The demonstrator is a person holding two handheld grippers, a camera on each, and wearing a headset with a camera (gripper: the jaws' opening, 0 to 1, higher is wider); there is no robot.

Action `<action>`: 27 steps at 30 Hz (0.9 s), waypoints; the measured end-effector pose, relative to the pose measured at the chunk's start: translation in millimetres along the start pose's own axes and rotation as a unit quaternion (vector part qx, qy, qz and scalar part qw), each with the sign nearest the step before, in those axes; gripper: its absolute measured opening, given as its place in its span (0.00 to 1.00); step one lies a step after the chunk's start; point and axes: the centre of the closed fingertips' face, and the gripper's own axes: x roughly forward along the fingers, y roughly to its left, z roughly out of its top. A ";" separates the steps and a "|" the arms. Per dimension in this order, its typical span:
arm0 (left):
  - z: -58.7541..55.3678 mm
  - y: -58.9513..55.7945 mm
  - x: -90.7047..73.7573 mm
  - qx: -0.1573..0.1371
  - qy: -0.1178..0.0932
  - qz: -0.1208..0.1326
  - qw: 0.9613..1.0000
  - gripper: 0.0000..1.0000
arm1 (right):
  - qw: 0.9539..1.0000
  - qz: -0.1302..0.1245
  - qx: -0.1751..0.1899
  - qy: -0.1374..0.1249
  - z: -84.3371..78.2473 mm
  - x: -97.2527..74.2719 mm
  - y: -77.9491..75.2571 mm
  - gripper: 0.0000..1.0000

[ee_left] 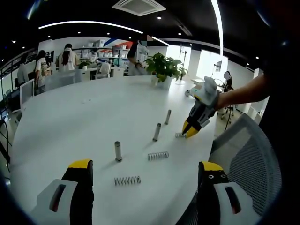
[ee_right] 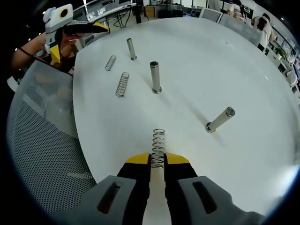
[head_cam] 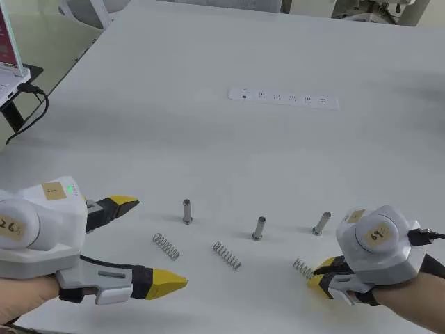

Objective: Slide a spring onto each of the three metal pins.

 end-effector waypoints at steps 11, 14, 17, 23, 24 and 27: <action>-0.4 -2.1 -0.6 0.002 0.000 -0.001 1.000 0.89 | 1.000 -0.002 0.024 -0.004 0.4 -0.4 0.0 0.07; 0.3 -1.9 -1.8 0.001 -0.002 0.000 1.000 0.90 | 1.000 -0.010 0.023 -0.009 1.1 -1.2 -1.6 0.07; -0.4 -2.6 -2.9 0.003 -0.001 0.000 1.000 0.90 | 0.999 -0.008 0.029 -0.015 2.7 -3.9 -1.4 0.07; -0.5 -7.9 -0.6 0.004 -0.001 -0.005 1.000 0.89 | 0.999 -0.014 0.024 -0.018 4.1 -9.7 -3.6 0.07; -0.4 -8.8 -0.1 0.003 -0.002 -0.006 1.000 0.89 | 0.999 -0.014 0.023 -0.019 4.5 -11.2 -3.6 0.07; -1.1 -12.8 1.6 0.004 -0.001 -0.012 1.000 0.89 | 0.999 -0.015 0.019 -0.022 6.2 -14.5 -3.2 0.07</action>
